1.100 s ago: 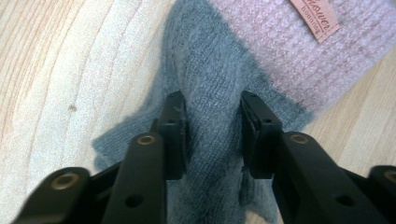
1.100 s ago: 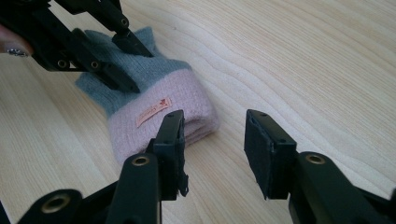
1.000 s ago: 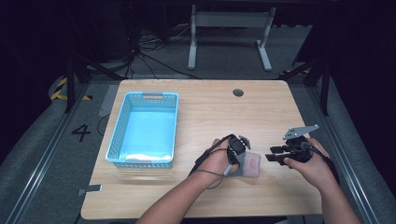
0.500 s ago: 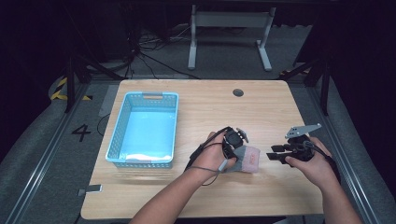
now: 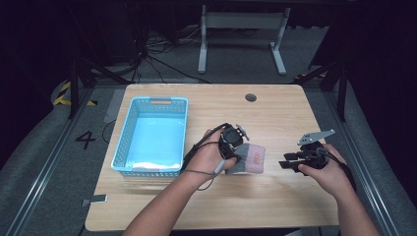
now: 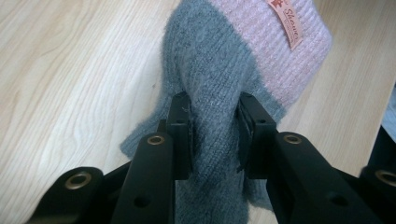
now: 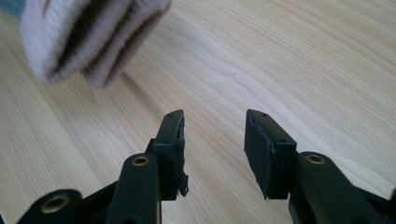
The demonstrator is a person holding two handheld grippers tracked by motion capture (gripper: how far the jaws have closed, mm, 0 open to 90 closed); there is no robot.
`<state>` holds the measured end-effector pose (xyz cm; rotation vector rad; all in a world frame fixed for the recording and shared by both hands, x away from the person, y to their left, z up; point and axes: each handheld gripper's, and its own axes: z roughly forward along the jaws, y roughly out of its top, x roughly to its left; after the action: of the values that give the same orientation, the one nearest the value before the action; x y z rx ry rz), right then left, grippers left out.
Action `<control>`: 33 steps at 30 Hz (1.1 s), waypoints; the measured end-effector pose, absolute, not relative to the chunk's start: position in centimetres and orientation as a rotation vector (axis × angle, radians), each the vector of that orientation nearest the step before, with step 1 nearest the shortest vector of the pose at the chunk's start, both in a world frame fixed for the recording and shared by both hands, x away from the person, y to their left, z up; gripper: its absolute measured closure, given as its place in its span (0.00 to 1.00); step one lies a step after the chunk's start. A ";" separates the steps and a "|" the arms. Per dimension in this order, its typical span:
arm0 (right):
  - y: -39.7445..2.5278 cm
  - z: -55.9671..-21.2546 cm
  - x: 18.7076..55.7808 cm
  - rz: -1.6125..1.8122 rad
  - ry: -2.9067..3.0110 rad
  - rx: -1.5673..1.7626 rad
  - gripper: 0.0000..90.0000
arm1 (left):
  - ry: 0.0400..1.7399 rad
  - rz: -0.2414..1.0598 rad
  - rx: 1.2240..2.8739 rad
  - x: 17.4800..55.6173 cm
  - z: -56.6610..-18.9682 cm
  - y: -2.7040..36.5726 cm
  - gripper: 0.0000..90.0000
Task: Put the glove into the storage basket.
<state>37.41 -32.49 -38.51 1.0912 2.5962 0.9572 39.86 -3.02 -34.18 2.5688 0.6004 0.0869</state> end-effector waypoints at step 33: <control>-30.2 -39.0 39.2 0.951 2.656 1.040 0.65 | 0.844 0.252 2.463 41.7 -30.1 11.6 0.78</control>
<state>39.18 -30.21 -39.01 1.0402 2.6560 0.9514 41.72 11.58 -30.12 2.4628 0.8436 0.2519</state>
